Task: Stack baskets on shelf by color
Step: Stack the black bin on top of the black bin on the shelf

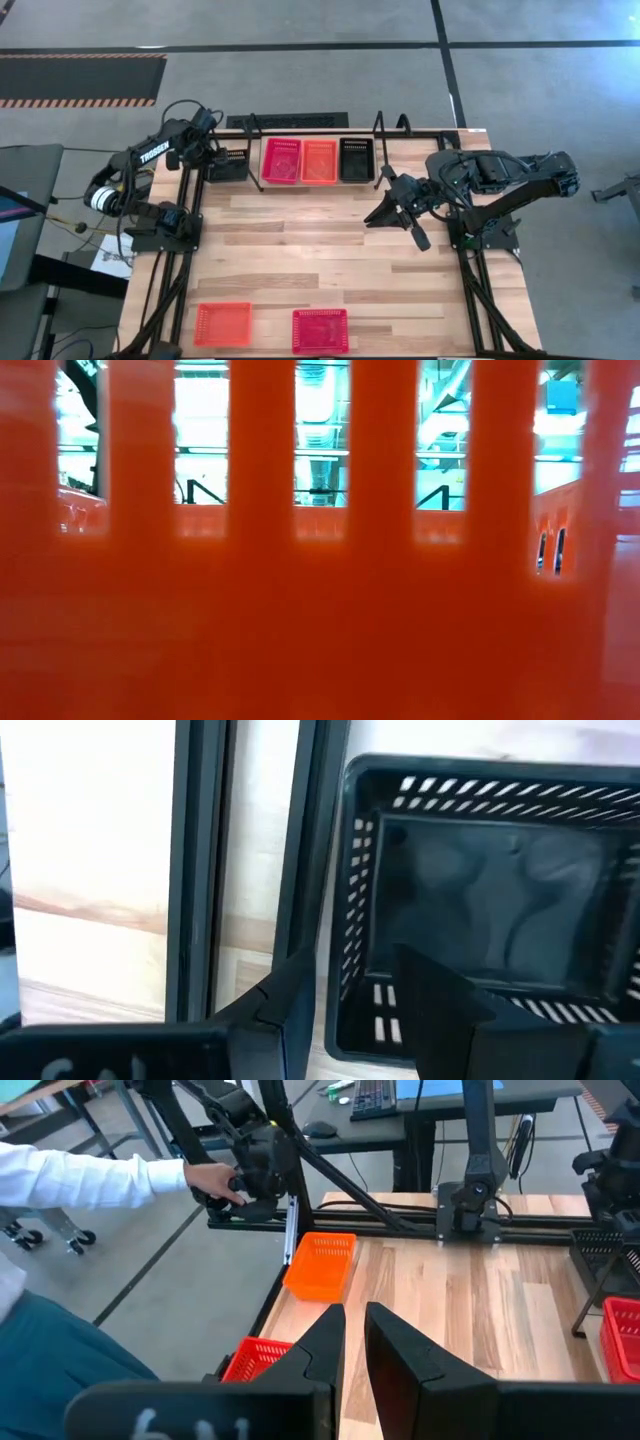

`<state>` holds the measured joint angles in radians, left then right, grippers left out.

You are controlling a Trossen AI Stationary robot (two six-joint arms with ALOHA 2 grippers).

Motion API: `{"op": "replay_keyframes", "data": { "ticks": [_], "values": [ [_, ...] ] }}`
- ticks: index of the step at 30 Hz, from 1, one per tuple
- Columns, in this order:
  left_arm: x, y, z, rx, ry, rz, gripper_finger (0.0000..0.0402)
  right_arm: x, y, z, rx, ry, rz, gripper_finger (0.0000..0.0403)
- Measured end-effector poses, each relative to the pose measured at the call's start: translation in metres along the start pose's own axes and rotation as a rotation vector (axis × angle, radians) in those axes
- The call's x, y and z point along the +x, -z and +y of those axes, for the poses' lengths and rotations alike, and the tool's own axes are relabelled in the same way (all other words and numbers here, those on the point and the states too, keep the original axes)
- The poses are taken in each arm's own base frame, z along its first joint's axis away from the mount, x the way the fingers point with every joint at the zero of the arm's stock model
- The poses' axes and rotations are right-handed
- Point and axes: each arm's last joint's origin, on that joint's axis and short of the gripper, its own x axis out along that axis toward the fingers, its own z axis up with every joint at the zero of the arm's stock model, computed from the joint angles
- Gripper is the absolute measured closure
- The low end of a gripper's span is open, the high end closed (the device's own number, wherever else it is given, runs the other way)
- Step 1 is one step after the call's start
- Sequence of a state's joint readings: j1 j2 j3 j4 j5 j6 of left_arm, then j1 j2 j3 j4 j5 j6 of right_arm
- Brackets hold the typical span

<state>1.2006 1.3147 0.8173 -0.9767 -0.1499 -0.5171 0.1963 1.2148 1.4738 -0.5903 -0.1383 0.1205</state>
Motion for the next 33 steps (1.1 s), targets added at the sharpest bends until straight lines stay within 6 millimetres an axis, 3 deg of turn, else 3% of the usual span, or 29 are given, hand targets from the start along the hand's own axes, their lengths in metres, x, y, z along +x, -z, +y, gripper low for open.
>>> {"op": "replay_keyframes", "data": {
  "ticks": [16, 22, 28, 33],
  "values": [
    [0.034, -0.013, -0.007, 0.058, 0.007, 0.137, 0.0286, 0.0, 0.0, 0.0, 0.002, 0.0, 0.0, 0.0337],
    [0.034, -0.011, -0.006, 0.149, 0.032, 0.167, 0.0388, 0.0, 0.0, 0.0, 0.003, 0.001, 0.0, 0.0337],
    [0.02, -0.003, 0.001, 0.186, 0.019, 0.163, 0.04, 0.0, 0.0, 0.0, 0.002, 0.001, 0.002, 0.0337],
    [-0.013, 0.011, 0.015, 0.151, 0.023, 0.049, 0.0401, 0.0, 0.001, 0.0, -0.04, 0.008, 0.009, 0.0337]
  ]
}}
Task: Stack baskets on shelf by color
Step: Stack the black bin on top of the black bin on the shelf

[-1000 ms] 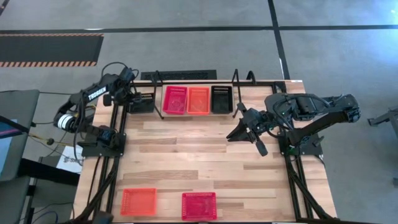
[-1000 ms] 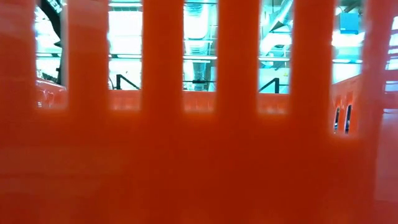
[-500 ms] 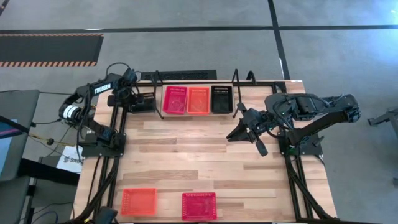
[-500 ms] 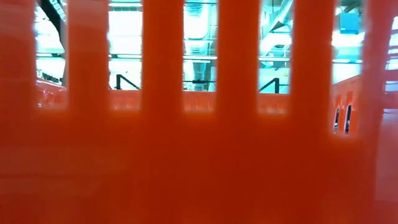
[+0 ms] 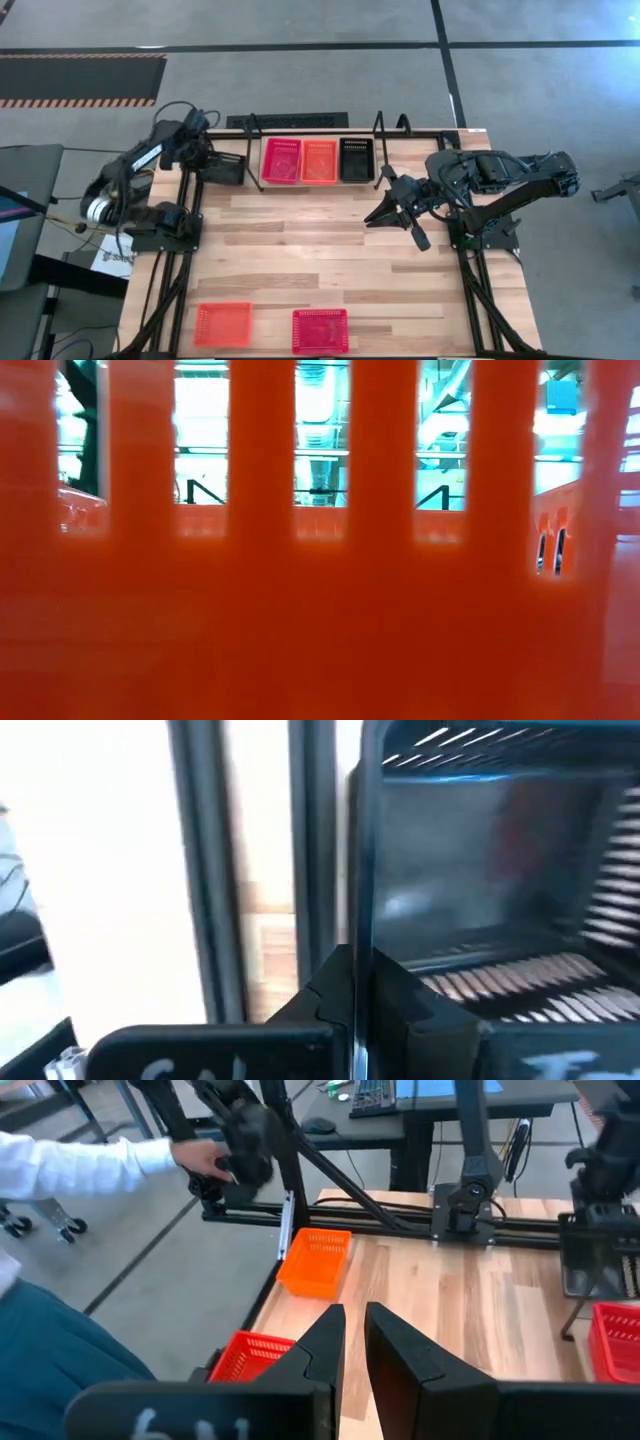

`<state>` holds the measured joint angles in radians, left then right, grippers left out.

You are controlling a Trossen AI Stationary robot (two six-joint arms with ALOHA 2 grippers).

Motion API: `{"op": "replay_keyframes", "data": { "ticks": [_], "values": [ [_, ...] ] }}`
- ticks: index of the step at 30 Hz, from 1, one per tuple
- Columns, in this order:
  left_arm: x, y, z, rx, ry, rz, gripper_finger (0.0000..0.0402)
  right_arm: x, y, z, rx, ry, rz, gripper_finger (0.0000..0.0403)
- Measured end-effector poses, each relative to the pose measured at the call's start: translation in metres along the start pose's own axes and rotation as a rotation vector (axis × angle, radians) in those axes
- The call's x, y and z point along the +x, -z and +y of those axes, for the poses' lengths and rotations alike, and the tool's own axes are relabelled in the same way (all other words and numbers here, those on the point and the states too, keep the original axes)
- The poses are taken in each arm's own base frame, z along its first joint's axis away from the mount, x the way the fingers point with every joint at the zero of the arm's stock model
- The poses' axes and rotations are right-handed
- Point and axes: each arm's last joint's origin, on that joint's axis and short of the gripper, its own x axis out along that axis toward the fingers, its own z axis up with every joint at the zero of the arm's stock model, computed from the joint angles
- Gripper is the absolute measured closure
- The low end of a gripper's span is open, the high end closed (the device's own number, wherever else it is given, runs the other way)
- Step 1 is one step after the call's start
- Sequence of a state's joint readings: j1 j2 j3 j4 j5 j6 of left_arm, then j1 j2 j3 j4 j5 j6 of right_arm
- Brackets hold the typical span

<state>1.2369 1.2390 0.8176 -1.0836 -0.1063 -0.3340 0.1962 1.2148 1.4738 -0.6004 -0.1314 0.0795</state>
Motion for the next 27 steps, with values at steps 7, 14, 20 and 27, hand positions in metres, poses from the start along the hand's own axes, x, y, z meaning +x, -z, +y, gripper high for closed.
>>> {"op": "replay_keyframes", "data": {
  "ticks": [7, 14, 20, 27],
  "values": [
    [-0.068, 0.042, 0.023, -0.111, 0.074, -0.291, 0.0401, -0.001, -0.001, -0.008, 0.002, 0.033, -0.003, 0.0337],
    [-0.123, 0.095, 0.048, -0.173, 0.182, -0.542, 0.0401, -0.003, -0.001, -0.019, 0.017, 0.074, -0.009, 0.0337],
    [-0.162, 0.128, 0.061, -0.164, 0.356, -0.726, 0.0401, -0.005, -0.002, -0.03, 0.031, 0.182, -0.023, 0.0337],
    [-0.195, 0.144, 0.069, -0.13, 0.425, -0.874, 0.0401, 0.028, 0.002, -0.068, 0.09, 0.558, -0.023, 0.0337]
  ]
}}
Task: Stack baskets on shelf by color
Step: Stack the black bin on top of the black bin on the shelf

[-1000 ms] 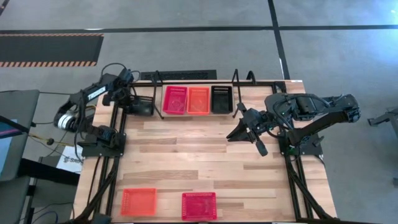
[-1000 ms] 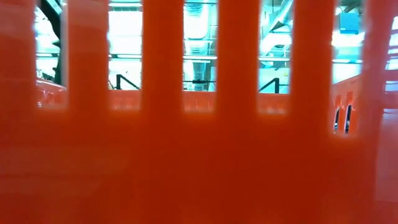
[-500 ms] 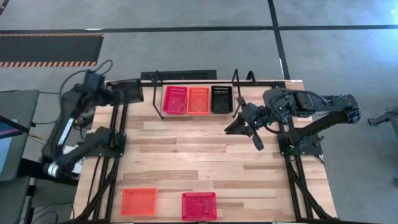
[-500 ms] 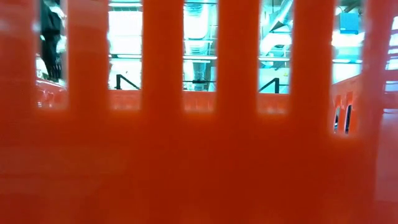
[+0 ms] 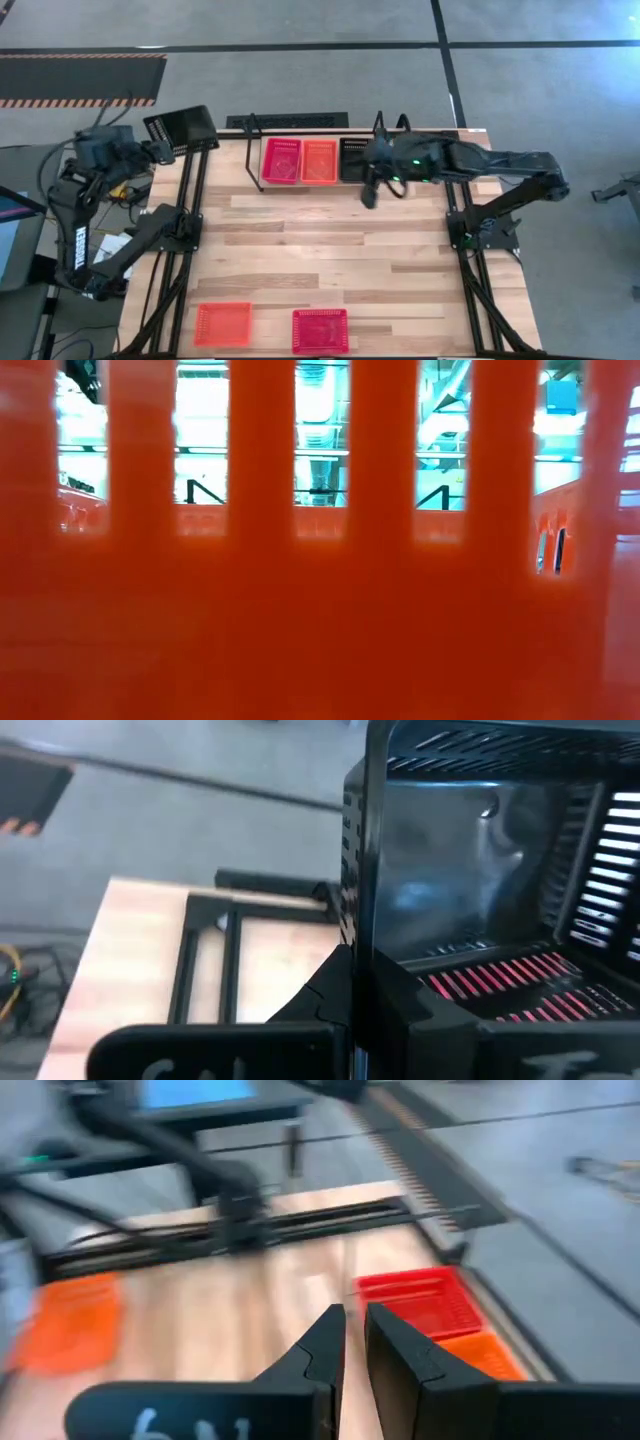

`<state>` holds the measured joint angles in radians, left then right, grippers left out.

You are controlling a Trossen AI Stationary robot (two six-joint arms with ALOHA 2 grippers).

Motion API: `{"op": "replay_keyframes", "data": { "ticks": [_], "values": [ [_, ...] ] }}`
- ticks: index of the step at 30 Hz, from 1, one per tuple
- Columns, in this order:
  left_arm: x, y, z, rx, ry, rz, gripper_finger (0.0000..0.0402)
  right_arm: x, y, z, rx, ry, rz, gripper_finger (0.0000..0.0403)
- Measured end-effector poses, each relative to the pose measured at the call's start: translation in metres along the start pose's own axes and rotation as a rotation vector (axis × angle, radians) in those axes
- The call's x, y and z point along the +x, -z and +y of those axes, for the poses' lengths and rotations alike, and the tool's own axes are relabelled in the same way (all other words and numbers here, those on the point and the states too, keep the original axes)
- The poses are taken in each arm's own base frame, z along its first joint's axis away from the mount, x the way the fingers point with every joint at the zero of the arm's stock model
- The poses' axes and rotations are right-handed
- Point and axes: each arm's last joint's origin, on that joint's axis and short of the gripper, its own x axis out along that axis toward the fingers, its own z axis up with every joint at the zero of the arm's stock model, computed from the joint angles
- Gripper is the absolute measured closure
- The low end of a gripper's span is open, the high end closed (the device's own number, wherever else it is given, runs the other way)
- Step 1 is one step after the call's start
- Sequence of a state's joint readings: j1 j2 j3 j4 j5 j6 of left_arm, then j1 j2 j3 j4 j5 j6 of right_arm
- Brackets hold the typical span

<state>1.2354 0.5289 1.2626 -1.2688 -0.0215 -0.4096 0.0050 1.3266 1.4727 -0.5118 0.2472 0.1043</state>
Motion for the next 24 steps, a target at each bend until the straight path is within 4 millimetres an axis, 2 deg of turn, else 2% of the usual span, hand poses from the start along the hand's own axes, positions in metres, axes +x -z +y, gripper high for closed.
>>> {"op": "replay_keyframes", "data": {
  "ticks": [5, 10, 14, 19, 21, 24],
  "values": [
    [-0.005, -0.002, -0.001, 0.042, 0.009, -0.02, 0.0401, 0.042, -0.014, -0.002, -0.017, 0.059, -0.111, 0.0337],
    [-0.003, -0.002, -0.001, 0.08, 0.018, -0.009, 0.0401, 0.078, -0.053, 0.006, -0.078, 0.092, -0.206, 0.0321],
    [-0.003, -0.003, -0.002, 0.111, 0.038, -0.025, 0.0401, 0.111, -0.077, 0.016, -0.144, 0.105, -0.221, 0.0286],
    [-0.003, -0.006, -0.004, 0.163, 0.074, -0.049, 0.0401, 0.154, -0.085, 0.023, -0.155, 0.191, -0.182, 0.0221],
    [-0.003, -0.006, -0.004, 0.178, 0.073, -0.049, 0.0401, 0.169, -0.084, 0.026, -0.168, 0.204, -0.238, 0.0198],
    [-0.003, -0.006, -0.004, 0.184, 0.077, -0.048, 0.0401, 0.183, -0.081, 0.03, -0.167, 0.232, -0.315, 0.0173]
  ]
}}
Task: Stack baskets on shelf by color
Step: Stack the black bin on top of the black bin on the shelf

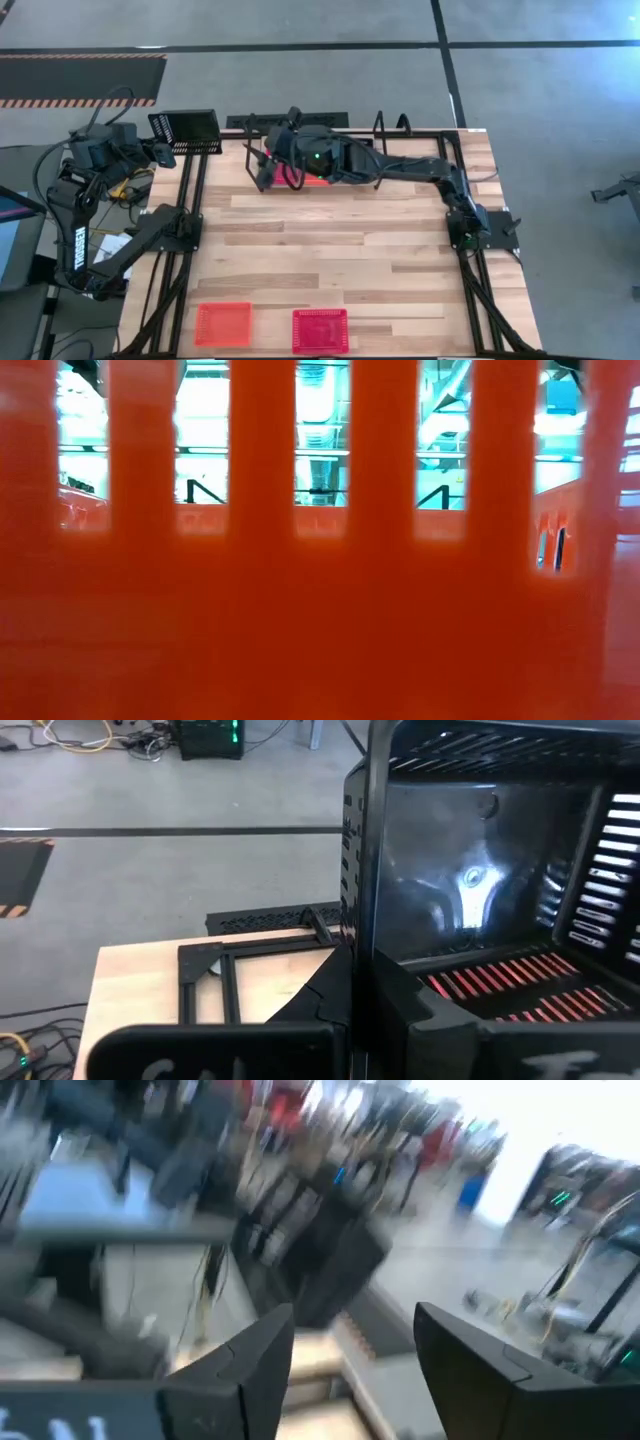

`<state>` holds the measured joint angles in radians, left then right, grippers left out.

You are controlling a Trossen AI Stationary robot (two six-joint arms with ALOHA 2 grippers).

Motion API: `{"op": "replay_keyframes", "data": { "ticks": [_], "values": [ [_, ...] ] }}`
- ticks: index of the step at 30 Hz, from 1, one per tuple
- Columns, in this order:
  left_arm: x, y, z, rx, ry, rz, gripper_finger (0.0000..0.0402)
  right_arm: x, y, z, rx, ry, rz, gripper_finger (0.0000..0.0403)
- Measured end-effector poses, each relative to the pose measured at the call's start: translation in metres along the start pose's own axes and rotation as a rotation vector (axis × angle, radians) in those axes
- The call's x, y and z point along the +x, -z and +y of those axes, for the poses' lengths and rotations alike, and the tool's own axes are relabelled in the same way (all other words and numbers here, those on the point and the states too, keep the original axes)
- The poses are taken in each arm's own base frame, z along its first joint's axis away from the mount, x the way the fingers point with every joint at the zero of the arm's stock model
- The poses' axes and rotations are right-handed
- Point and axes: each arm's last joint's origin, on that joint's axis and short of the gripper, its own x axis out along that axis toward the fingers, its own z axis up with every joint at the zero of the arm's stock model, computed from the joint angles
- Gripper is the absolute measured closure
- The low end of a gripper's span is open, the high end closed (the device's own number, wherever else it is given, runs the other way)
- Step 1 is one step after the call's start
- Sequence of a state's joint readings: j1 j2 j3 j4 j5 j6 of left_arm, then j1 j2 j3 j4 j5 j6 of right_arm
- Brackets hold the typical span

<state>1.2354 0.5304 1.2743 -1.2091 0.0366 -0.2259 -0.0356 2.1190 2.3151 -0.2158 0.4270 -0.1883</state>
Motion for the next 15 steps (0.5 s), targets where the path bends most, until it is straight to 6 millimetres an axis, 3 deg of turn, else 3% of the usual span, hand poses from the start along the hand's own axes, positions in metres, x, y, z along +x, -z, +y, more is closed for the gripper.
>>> {"op": "replay_keyframes", "data": {
  "ticks": [6, 15],
  "values": [
    [0.0, -0.002, -0.001, 0.022, 0.015, -0.017, 0.0401, 0.022, 0.018, 0.002, 0.011, 0.117, -0.037, 0.0164],
    [0.01, -0.011, -0.004, 0.023, 0.054, -0.024, 0.0401, 0.02, 0.018, 0.005, -0.021, 0.103, -0.006, 0.0178]
  ]
}}
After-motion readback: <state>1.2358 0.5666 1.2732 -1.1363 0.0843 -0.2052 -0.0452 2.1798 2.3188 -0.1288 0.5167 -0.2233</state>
